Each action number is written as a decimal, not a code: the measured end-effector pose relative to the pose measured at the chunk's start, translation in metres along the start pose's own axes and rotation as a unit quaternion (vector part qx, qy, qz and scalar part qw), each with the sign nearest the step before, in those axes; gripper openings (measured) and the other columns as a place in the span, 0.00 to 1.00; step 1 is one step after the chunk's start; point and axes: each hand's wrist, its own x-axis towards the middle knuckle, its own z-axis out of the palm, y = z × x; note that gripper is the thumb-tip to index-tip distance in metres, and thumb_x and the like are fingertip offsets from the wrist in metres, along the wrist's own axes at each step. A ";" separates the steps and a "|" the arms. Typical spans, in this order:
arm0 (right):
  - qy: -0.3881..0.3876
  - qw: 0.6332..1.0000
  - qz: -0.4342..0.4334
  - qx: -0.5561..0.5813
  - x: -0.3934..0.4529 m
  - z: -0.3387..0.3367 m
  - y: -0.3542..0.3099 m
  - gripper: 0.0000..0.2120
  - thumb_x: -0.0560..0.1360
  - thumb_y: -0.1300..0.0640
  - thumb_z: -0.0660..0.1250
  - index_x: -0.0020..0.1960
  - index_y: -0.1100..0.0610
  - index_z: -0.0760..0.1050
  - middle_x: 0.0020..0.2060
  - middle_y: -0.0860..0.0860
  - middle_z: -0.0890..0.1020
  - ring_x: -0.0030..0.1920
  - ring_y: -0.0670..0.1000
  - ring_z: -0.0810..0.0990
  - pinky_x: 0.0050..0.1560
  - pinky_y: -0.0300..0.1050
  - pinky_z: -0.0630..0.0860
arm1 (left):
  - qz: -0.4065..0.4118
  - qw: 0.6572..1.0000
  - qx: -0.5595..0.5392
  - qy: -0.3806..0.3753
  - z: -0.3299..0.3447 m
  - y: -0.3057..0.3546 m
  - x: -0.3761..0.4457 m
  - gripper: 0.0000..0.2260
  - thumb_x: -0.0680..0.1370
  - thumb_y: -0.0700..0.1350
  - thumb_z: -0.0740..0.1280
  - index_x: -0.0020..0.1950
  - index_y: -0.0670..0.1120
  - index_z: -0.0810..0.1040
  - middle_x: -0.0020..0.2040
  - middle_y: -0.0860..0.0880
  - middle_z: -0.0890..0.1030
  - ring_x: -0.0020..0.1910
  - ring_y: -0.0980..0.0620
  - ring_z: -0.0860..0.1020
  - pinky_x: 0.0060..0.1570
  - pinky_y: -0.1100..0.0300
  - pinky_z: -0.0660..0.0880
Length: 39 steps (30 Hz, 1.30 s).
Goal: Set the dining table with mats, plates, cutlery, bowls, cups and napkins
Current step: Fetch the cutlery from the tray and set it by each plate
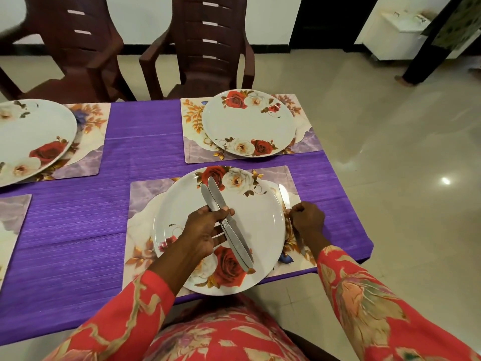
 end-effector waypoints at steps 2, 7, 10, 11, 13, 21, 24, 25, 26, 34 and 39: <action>0.025 0.999 0.009 0.034 0.000 -0.008 -0.014 0.11 0.75 0.55 0.68 0.52 0.63 0.78 0.50 0.58 0.82 0.54 0.58 0.77 0.49 0.44 0.69 | -0.001 1.000 -0.001 -0.003 -0.002 0.001 -0.001 0.09 0.76 0.38 0.67 0.57 0.42 0.76 0.50 0.43 0.82 0.47 0.44 0.79 0.43 0.50 0.76; -0.104 0.974 -0.094 0.179 -0.023 -0.004 -0.094 0.12 0.76 0.50 0.65 0.42 0.59 0.77 0.36 0.53 0.78 0.38 0.52 0.75 0.39 0.43 0.68 | 0.002 1.000 -0.022 -0.003 -0.017 0.009 -0.005 0.06 0.78 0.39 0.66 0.53 0.42 0.77 0.46 0.45 0.83 0.43 0.46 0.80 0.38 0.54 0.76; -0.348 0.906 -0.127 0.203 -0.060 0.010 -0.142 0.10 0.76 0.50 0.66 0.41 0.55 0.75 0.34 0.51 0.76 0.31 0.47 0.71 0.32 0.38 0.68 | 0.016 0.999 -0.049 0.011 -0.036 0.017 -0.009 0.03 0.79 0.41 0.64 0.47 0.44 0.77 0.42 0.47 0.82 0.37 0.49 0.79 0.35 0.57 0.74; -0.403 0.886 -0.151 0.173 -0.070 0.018 -0.153 0.09 0.76 0.51 0.66 0.42 0.55 0.75 0.34 0.50 0.76 0.31 0.46 0.71 0.32 0.37 0.67 | 0.021 0.998 -0.059 0.019 -0.044 0.020 -0.010 0.04 0.79 0.42 0.64 0.46 0.45 0.77 0.41 0.48 0.82 0.37 0.50 0.79 0.35 0.58 0.74; -0.468 0.854 -0.190 0.122 -0.087 0.035 -0.170 0.06 0.75 0.53 0.68 0.45 0.55 0.74 0.35 0.49 0.77 0.32 0.45 0.71 0.33 0.37 0.68 | 0.031 0.996 -0.077 0.040 -0.062 0.026 -0.013 0.04 0.78 0.41 0.65 0.44 0.47 0.77 0.37 0.49 0.80 0.35 0.49 0.78 0.35 0.58 0.74; -0.552 0.803 -0.189 0.121 -0.158 0.090 -0.217 0.09 0.73 0.62 0.70 0.51 0.53 0.73 0.33 0.49 0.78 0.33 0.47 0.78 0.32 0.40 0.74 | 0.055 0.987 -0.127 0.086 -0.160 0.043 -0.030 0.05 0.78 0.44 0.65 0.50 0.44 0.78 0.41 0.47 0.81 0.32 0.49 0.79 0.33 0.58 0.77; -0.552 0.801 -0.183 0.141 -0.183 0.112 -0.235 0.09 0.74 0.63 0.69 0.51 0.53 0.75 0.35 0.50 0.80 0.34 0.48 0.79 0.33 0.39 0.75 | 0.076 0.984 -0.131 0.097 -0.198 0.051 -0.037 0.04 0.78 0.42 0.65 0.48 0.43 0.78 0.37 0.47 0.81 0.31 0.50 0.79 0.26 0.60 0.78; -0.554 0.800 -0.178 0.146 -0.196 0.123 -0.244 0.09 0.74 0.63 0.68 0.52 0.53 0.75 0.35 0.49 0.81 0.34 0.48 0.79 0.34 0.39 0.75 | 0.080 0.983 -0.131 0.099 -0.217 0.056 -0.042 0.03 0.78 0.41 0.64 0.47 0.43 0.77 0.35 0.47 0.81 0.31 0.50 0.79 0.25 0.61 0.77; -0.555 0.800 -0.172 0.151 -0.209 0.132 -0.252 0.09 0.75 0.63 0.68 0.53 0.54 0.76 0.34 0.48 0.82 0.33 0.47 0.79 0.34 0.38 0.75 | 0.083 0.983 -0.125 0.102 -0.234 0.059 -0.046 0.03 0.78 0.41 0.64 0.46 0.44 0.77 0.34 0.48 0.81 0.31 0.51 0.79 0.25 0.61 0.77; -0.521 0.822 -0.118 0.196 -0.306 0.201 -0.315 0.07 0.74 0.68 0.65 0.42 0.57 0.74 0.36 0.56 0.82 0.26 0.42 0.76 0.23 0.33 0.65 | 0.116 0.980 -0.100 0.127 -0.377 0.095 -0.077 0.04 0.78 0.40 0.66 0.42 0.44 0.75 0.37 0.47 0.77 0.34 0.49 0.77 0.30 0.59 0.76; -0.409 0.889 -0.074 0.191 -0.340 0.256 -0.324 0.06 0.73 0.67 0.67 0.41 0.58 0.73 0.34 0.56 0.81 0.27 0.49 0.67 0.24 0.35 0.59 | 0.106 0.983 -0.103 0.113 -0.438 0.114 -0.096 0.03 0.77 0.41 0.66 0.49 0.43 0.79 0.38 0.47 0.81 0.37 0.49 0.79 0.36 0.57 0.76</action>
